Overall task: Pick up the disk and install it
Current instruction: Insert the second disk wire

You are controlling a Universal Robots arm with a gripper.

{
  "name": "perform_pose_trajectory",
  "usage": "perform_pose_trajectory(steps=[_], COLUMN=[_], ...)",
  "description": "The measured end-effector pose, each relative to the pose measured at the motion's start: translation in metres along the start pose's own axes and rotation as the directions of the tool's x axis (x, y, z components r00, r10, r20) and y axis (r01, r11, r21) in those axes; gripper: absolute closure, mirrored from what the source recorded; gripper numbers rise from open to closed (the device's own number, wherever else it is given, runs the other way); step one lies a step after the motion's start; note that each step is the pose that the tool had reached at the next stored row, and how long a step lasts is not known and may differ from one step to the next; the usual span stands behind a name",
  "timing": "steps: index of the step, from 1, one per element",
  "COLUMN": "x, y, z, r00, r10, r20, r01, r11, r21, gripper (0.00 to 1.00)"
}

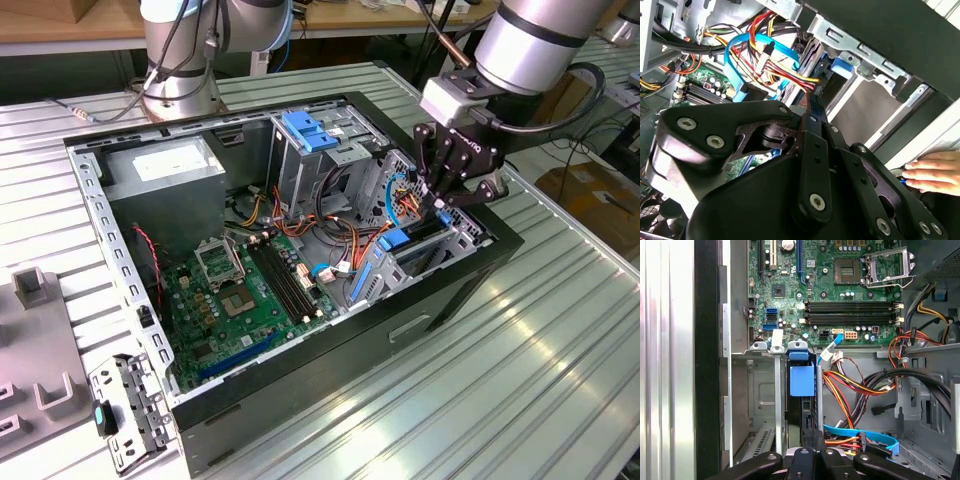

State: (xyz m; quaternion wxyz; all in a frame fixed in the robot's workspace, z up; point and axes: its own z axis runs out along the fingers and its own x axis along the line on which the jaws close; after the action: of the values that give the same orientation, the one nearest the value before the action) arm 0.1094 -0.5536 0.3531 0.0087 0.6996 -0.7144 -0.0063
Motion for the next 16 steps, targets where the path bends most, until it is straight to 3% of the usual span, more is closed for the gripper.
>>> perform_pose_trajectory(steps=[4, 16], x=[0.0002, 0.0001], y=[0.0053, 0.0065], z=[0.0001, 0.0001], r00=[1.0000, 1.0000], r10=[0.000, 0.000], r20=[0.0000, 0.0000], r01=[0.000, 0.000], r11=[1.0000, 1.0000], r21=[0.0000, 0.0000], gripper=[0.89, 0.89])
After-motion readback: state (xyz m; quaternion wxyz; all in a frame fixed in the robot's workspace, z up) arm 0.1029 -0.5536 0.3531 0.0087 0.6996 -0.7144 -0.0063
